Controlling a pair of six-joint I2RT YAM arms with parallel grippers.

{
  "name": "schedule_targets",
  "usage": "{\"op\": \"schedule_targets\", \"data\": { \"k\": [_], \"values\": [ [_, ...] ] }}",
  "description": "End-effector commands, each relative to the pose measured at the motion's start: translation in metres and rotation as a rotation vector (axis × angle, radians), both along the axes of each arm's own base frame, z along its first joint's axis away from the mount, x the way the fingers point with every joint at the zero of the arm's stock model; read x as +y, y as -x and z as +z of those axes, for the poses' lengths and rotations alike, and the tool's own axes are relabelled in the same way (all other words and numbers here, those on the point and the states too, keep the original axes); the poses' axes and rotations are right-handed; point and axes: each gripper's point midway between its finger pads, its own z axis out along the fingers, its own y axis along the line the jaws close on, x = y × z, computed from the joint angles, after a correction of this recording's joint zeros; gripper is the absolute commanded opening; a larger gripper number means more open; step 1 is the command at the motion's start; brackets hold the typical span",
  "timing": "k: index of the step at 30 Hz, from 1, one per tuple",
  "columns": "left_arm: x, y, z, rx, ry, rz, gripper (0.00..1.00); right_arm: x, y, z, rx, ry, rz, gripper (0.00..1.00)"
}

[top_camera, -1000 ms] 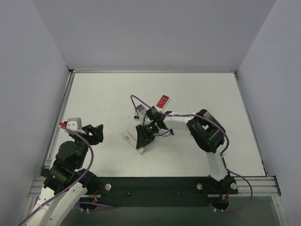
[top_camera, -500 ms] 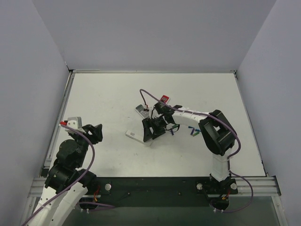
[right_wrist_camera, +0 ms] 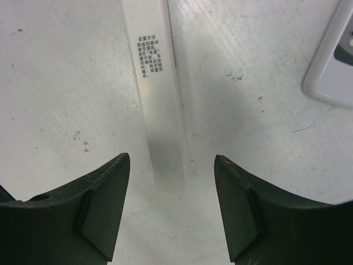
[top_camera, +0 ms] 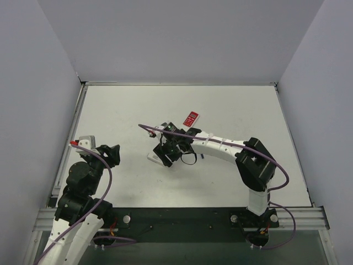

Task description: Load the batteries into the remote control

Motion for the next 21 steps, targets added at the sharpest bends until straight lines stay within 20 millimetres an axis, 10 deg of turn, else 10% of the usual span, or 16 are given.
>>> {"op": "schedule_targets", "data": {
  "k": [1, 21],
  "values": [
    [-0.005, -0.003, 0.008, -0.032, 0.020, -0.023, 0.68, -0.004, -0.010, -0.003, -0.061, 0.095, 0.030, 0.57],
    [-0.004, -0.004, 0.009, -0.033, 0.029, -0.019, 0.68, 0.010, -0.006, -0.012, -0.124, 0.163, 0.075, 0.46]
  ]
}}
